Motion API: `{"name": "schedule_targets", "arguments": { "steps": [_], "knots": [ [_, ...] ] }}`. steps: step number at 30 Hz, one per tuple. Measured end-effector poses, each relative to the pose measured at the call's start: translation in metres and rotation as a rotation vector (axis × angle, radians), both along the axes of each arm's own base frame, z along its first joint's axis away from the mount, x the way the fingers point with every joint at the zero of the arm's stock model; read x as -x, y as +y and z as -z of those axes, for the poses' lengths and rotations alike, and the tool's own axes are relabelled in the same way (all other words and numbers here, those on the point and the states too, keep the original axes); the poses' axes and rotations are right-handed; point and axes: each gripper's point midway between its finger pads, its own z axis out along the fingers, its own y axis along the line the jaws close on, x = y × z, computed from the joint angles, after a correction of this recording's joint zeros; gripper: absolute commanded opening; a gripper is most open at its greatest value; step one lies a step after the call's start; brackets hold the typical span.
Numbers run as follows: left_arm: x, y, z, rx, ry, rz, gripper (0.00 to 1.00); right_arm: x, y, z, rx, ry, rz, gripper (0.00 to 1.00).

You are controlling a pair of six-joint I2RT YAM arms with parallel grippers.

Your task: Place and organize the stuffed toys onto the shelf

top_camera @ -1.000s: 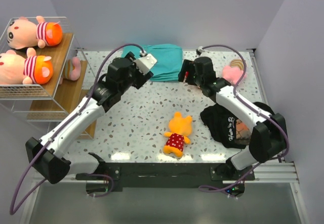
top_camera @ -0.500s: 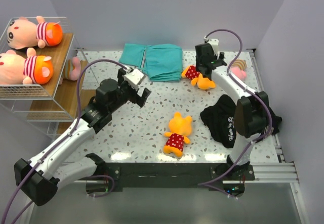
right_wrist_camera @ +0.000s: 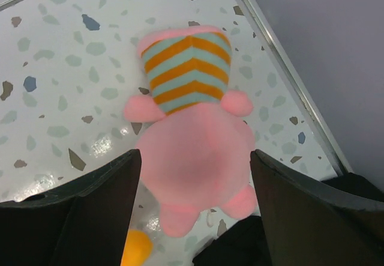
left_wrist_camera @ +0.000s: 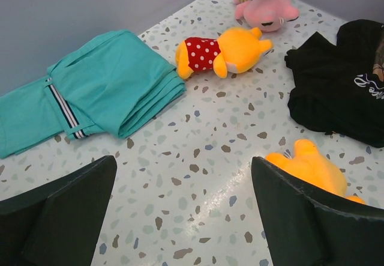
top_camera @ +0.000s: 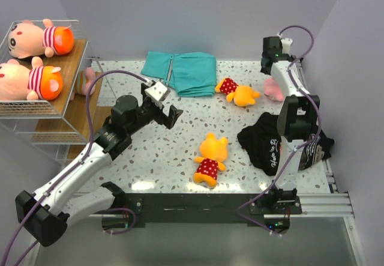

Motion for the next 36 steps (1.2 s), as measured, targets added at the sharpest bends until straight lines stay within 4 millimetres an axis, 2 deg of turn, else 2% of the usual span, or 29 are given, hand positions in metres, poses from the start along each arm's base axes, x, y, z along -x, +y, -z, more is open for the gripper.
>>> {"name": "schedule_targets", "arguments": {
  "steps": [4, 6, 8, 13, 16, 17, 18, 19, 21, 22, 27, 30, 33, 35, 36],
  "knots": [
    [0.001, 0.001, 0.000, 0.001, -0.002, 0.000, 1.00, -0.003, -0.023, 0.002, -0.047, -0.008, 0.051, 0.81],
    [0.003, 0.002, 0.001, 0.003, -0.004, 0.001, 0.99, -0.006, -0.028, 0.007, -0.057, -0.004, 0.062, 0.81],
    [0.004, 0.002, -0.001, 0.006, -0.007, 0.003, 0.98, -0.007, -0.027, 0.022, -0.076, 0.018, 0.061, 0.81],
    [0.006, 0.001, -0.001, 0.008, -0.008, 0.013, 0.93, -0.011, -0.027, 0.079, -0.134, 0.115, 0.050, 0.75],
    [0.007, 0.001, 0.000, 0.015, 0.000, 0.014, 0.90, -0.012, -0.033, 0.096, -0.142, 0.139, 0.060, 0.59],
    [0.007, 0.000, 0.000, 0.022, 0.007, 0.011, 0.88, -0.012, -0.035, 0.096, -0.142, 0.136, 0.063, 0.43],
    [0.007, 0.000, 0.000, 0.028, 0.013, 0.009, 0.86, -0.013, -0.036, 0.093, -0.140, 0.129, 0.063, 0.36],
    [0.007, 0.000, 0.001, 0.033, 0.021, 0.008, 0.85, -0.014, -0.037, 0.090, -0.137, 0.124, 0.061, 0.23],
    [0.006, -0.002, 0.002, 0.042, 0.035, 0.008, 0.82, -0.015, -0.039, 0.087, -0.131, 0.114, 0.056, 0.12],
    [0.006, -0.003, 0.003, 0.045, 0.042, 0.009, 0.82, -0.015, -0.041, 0.086, -0.128, 0.108, 0.055, 0.00],
    [0.004, -0.005, 0.006, 0.051, 0.084, 0.001, 0.77, -0.009, -0.041, 0.071, -0.106, 0.087, 0.028, 0.00],
    [-0.002, -0.008, 0.003, 0.038, 0.115, -0.008, 0.74, -0.003, -0.032, 0.046, -0.118, 0.043, -0.010, 0.00],
    [-0.006, -0.013, -0.003, 0.039, 0.133, -0.004, 0.73, 0.000, -0.010, -0.003, -0.120, -0.060, -0.091, 0.00],
    [-0.005, -0.015, -0.009, 0.047, 0.139, 0.004, 0.73, 0.002, 0.022, -0.041, -0.118, -0.148, -0.189, 0.00],
    [-0.004, -0.015, -0.013, 0.055, 0.144, 0.006, 0.73, 0.005, 0.048, -0.062, -0.123, -0.201, -0.265, 0.00]
  ]
}}
